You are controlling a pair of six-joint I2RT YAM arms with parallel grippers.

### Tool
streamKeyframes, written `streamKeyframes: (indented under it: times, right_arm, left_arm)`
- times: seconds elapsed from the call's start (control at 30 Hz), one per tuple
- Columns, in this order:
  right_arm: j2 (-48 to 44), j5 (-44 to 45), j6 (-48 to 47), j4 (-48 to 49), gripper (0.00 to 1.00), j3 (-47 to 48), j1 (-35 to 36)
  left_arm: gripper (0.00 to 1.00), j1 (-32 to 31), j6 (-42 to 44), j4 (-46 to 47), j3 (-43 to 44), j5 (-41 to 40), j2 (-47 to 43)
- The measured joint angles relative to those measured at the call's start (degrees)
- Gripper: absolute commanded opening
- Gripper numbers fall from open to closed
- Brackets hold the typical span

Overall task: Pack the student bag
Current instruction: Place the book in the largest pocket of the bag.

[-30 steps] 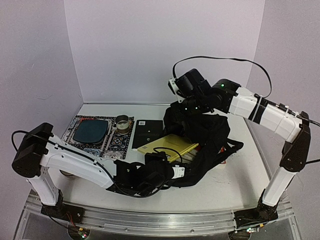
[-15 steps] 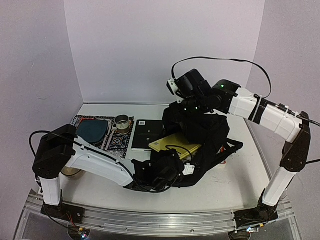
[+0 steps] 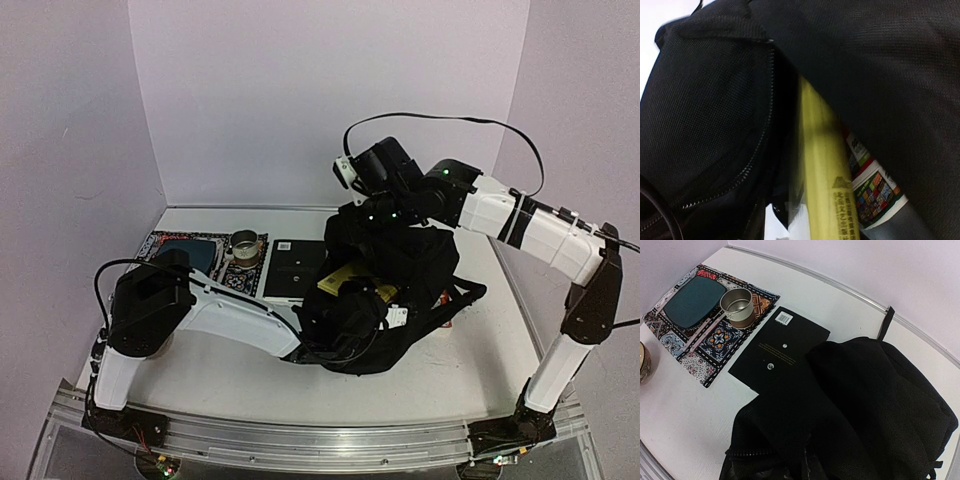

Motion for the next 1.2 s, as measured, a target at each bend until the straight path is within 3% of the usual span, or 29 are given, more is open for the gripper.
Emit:
streamKeyframes:
  times: [0.13,0.47,0.7,0.97,1.2]
  right_arm:
    - [0.0,-0.2,0.0,0.0,0.0,0.0,-0.2]
    - [-0.2,-0.6,0.0,0.0,0.0,0.0,-0.8]
    - [-0.2,-1.1,0.0,0.0,0.0,0.0,-1.0]
    - [-0.2,-1.5,0.0,0.5,0.0,-0.1,-1.0]
    - [-0.2,-1.6,0.0,0.5,0.0,-0.4,-1.2]
  left_arm:
    - [0.7,0.0,-1.2,0.4,0.1,0.4,0.2]
    - [0.93,-0.7,-7.5,0.8,-5.7,3.3,-5.0]
    - [0.95,-0.2,-11.6,-1.8,-6.3,7.2,-8.2]
    - [0.95,2.6,-11.8,-6.0,3.6,13.3,-3.5]
    - [0.99,3.1,-13.1,-8.5,3.8,17.5,-3.2]
